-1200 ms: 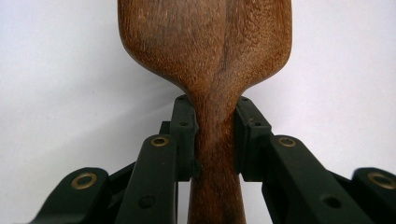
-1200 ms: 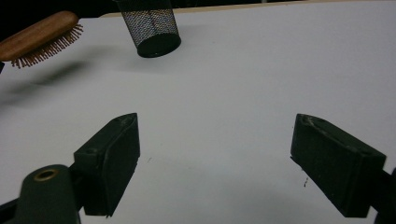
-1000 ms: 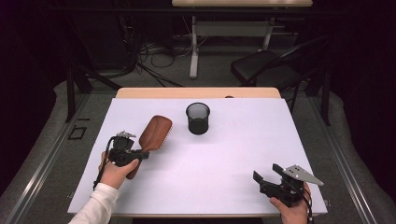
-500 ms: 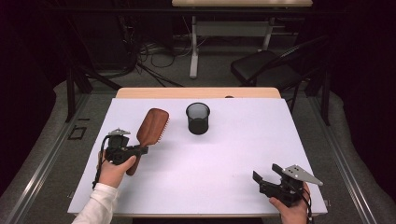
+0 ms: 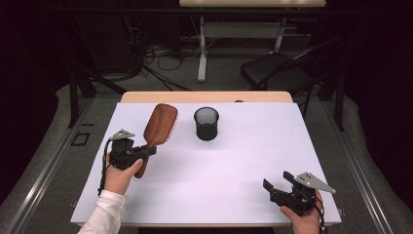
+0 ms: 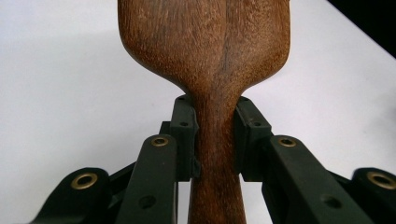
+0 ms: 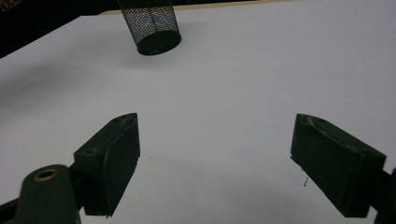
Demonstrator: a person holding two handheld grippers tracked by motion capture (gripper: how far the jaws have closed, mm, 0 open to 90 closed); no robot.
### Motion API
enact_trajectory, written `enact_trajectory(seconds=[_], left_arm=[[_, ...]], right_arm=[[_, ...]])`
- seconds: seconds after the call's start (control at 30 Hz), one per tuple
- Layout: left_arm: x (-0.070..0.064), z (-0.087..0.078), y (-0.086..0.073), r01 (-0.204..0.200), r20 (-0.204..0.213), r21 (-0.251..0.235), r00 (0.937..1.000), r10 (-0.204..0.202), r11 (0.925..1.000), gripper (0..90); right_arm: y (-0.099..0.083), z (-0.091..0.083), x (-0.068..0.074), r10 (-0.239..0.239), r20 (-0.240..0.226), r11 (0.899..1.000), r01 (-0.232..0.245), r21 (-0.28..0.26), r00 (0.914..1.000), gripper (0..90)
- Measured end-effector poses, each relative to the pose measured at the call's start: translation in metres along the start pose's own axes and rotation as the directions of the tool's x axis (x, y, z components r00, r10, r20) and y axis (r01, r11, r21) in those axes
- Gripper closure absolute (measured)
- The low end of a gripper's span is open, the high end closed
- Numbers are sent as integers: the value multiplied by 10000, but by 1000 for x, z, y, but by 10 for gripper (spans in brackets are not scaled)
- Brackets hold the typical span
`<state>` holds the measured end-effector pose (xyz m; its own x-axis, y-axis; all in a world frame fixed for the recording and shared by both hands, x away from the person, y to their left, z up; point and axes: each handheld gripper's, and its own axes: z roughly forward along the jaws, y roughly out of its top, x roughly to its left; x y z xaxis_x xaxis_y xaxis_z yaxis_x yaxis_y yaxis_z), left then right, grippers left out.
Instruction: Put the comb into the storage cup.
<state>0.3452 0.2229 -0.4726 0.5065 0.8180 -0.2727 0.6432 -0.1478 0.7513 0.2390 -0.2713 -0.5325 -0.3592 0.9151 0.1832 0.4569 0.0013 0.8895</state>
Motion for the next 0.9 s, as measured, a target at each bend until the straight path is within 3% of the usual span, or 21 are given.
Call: enact_trajectory(seconds=[0.33, 0.7, 0.9], left_arm=[[-9, -6, 2, -269, 330, -944, 9990, 301, 9952, 729], [-13, -6, -2, -550, 238, -1439, 9980, 590, 9881, 729], [-16, -4, -3, -561, 394, -1439, 9973, 624, 9880, 729]], right_arm=[[0, 0, 0, -7, 21, 10000, 7, 15, 10000, 156], [0, 0, 0, -2, 5, 10000, 2, -35, 10000, 156], [0, 0, 2, -57, -61, 10000, 57, -24, 10000, 156]])
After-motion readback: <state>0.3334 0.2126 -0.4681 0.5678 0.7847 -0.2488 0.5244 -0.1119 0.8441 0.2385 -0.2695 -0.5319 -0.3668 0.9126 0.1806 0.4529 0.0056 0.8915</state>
